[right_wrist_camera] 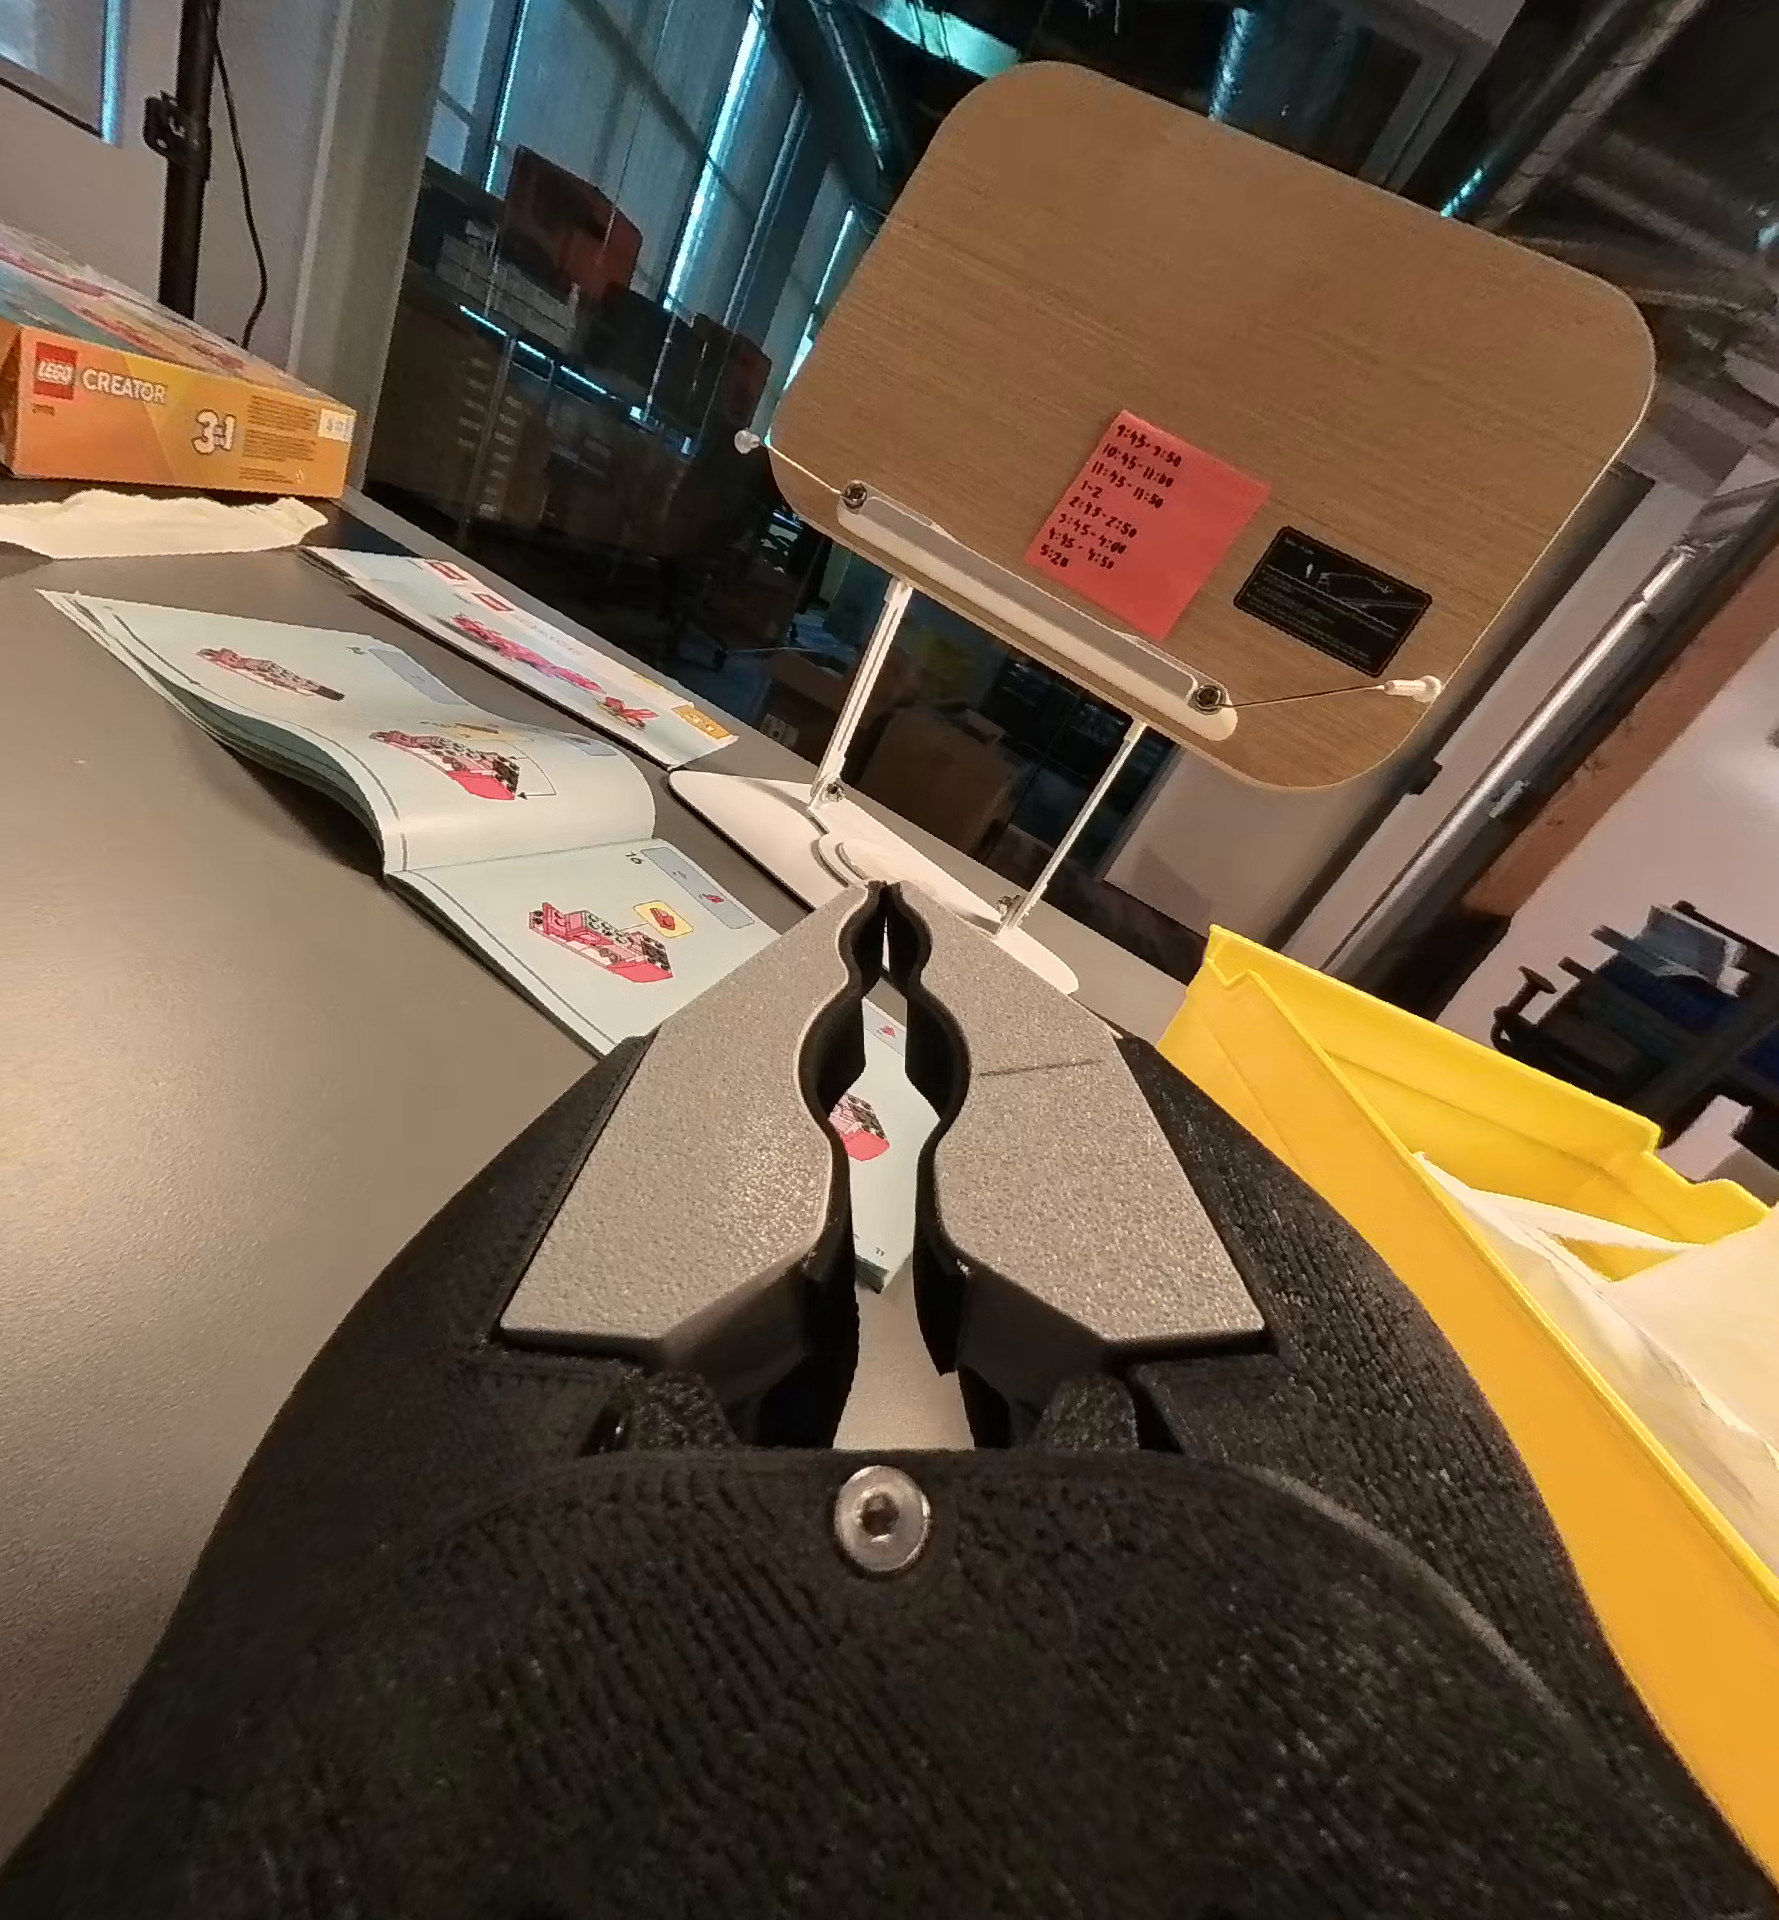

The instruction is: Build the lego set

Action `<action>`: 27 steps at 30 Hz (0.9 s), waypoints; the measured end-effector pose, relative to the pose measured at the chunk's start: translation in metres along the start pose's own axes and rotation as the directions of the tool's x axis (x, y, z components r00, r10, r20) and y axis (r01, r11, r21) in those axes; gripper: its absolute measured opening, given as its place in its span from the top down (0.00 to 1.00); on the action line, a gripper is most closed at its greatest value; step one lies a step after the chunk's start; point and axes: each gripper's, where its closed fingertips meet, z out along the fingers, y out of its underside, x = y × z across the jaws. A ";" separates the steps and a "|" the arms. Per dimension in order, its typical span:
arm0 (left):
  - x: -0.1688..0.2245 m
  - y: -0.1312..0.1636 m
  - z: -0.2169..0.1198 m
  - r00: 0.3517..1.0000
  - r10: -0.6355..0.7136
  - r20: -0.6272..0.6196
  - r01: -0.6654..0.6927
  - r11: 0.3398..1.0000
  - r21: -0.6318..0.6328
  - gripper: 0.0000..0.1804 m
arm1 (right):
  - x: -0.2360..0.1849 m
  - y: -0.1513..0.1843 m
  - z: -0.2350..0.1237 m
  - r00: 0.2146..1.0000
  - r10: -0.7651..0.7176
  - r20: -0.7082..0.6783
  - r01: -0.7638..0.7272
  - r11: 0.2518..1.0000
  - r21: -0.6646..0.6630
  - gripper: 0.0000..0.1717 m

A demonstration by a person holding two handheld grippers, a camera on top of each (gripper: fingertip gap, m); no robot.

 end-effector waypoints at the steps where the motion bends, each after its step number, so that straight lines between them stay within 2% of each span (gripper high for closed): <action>1: 0.000 0.000 0.000 1.000 0.003 0.007 -0.004 1.000 0.005 0.90 | 0.000 0.000 0.000 1.000 0.006 0.001 -0.006 1.000 0.004 1.00; 5: -0.011 0.000 -0.015 0.989 -0.013 0.150 0.006 0.999 0.045 0.90 | 0.000 -0.003 -0.001 1.000 0.027 0.012 -0.027 0.999 0.020 1.00; 8: -0.018 -0.018 -0.057 0.950 -0.119 0.290 0.062 0.978 0.198 0.90 | -0.004 -0.006 -0.002 0.999 0.020 0.030 -0.021 0.999 0.034 1.00; 10: -0.010 -0.040 -0.096 0.916 -0.196 0.351 0.076 0.942 0.328 0.90 | -0.009 -0.008 -0.002 0.999 0.001 0.047 -0.003 0.999 0.042 1.00; 12: 0.014 -0.065 -0.134 0.889 -0.280 0.361 0.116 0.902 0.415 0.90 | -0.012 -0.011 -0.002 0.998 -0.009 0.061 0.006 0.998 0.055 1.00; 16: 0.088 -0.148 -0.175 0.911 -0.273 0.309 0.049 0.816 0.575 0.90 | -0.014 -0.016 -0.005 0.997 -0.013 0.074 0.008 0.997 0.076 1.00; 18: 0.115 -0.186 -0.163 0.937 -0.238 0.255 0.049 0.813 0.580 0.90 | -0.017 -0.018 -0.006 0.995 -0.037 0.088 0.029 0.996 0.086 1.00; 21: 0.139 -0.234 -0.118 0.964 -0.193 0.182 0.067 0.840 0.538 0.90 | -0.020 -0.015 -0.007 0.988 -0.120 0.101 0.112 0.990 0.087 1.00; 24: 0.149 -0.267 -0.062 0.978 -0.180 0.105 0.112 0.881 0.460 0.90 | -0.021 -0.011 -0.007 0.982 -0.136 0.132 0.125 0.988 0.092 1.00; 27: 0.140 -0.287 -0.015 0.973 -0.211 0.095 0.165 0.921 0.353 0.90 | -0.019 -0.009 -0.010 0.978 -0.129 0.166 0.113 0.988 0.106 1.00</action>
